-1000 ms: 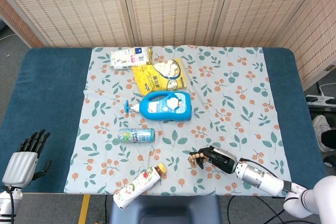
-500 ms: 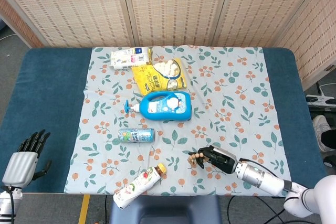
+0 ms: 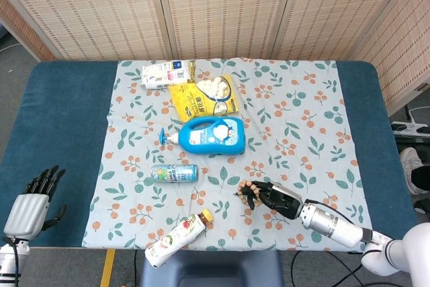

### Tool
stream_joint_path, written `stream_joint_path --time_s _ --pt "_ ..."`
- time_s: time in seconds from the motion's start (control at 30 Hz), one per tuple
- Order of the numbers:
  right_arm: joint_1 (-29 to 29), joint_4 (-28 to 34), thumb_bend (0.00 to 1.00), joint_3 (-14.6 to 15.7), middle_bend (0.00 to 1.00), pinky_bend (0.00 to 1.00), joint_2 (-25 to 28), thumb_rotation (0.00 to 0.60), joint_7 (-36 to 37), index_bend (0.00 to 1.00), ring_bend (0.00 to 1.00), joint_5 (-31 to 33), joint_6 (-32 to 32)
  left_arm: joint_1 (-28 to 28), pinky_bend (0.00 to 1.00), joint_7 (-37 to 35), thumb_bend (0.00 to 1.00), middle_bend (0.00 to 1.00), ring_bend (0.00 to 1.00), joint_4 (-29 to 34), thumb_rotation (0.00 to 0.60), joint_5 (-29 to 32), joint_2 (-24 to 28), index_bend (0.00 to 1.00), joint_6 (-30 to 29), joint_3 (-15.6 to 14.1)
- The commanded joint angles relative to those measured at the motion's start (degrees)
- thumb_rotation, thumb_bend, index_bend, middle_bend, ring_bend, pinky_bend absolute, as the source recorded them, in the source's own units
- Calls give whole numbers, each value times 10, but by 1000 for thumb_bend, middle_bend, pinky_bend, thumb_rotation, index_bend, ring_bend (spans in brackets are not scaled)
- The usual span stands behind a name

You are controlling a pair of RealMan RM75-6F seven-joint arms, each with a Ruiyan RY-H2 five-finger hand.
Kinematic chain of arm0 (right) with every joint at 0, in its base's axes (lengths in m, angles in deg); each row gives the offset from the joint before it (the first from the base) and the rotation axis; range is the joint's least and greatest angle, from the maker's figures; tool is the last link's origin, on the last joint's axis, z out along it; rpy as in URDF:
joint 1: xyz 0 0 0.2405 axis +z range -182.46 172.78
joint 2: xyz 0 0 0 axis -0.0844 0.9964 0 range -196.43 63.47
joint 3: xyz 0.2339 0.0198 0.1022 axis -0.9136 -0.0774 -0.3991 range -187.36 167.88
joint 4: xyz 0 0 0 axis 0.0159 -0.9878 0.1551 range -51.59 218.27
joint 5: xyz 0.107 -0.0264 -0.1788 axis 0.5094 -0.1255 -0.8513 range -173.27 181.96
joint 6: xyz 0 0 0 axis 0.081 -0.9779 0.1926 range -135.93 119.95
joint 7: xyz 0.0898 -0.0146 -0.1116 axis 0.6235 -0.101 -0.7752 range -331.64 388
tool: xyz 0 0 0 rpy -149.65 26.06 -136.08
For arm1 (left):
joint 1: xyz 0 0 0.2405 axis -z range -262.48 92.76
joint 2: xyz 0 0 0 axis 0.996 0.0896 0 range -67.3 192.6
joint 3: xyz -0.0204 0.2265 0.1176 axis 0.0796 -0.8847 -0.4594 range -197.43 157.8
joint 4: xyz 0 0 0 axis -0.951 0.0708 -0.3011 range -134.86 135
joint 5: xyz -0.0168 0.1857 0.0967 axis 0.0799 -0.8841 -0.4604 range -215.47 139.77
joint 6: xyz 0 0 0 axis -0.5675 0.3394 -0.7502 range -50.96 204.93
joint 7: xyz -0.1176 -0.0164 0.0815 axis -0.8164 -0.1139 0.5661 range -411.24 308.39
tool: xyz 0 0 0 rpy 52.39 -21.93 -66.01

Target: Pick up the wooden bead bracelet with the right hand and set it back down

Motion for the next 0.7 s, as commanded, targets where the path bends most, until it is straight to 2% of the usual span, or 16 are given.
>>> stream_joint_path --time_s 0.03,0.27,0.47,0.63,0.7 --pt "-1 1 1000 1 544 11 2 600 -8 325 136 1 3 0 174 0 415 0 0 1 600 0 1 0 0 0" --pt "-5 6 1000 -3 532 8 7 600 -33 303 128 8 7 0 175 -1 414 0 0 1 600 -2 1 0 -1 -1" --pt "-22 15 1000 -25 531 0 12 600 -170 302 112 43 33 -1 176 -2 414 0 0 1 600 -3 1 0 -2 -1" --pt "-26 30 1000 -29 530 0 31 600 -247 303 93 61 68 -1 176 -2 416 0 0 1 600 -1 1 0 -2 0" --pt "-24 31 1000 -30 531 0 39 600 -305 312 86 67 91 -1 176 -1 416 0 0 1 600 -1 1 0 -2 0"
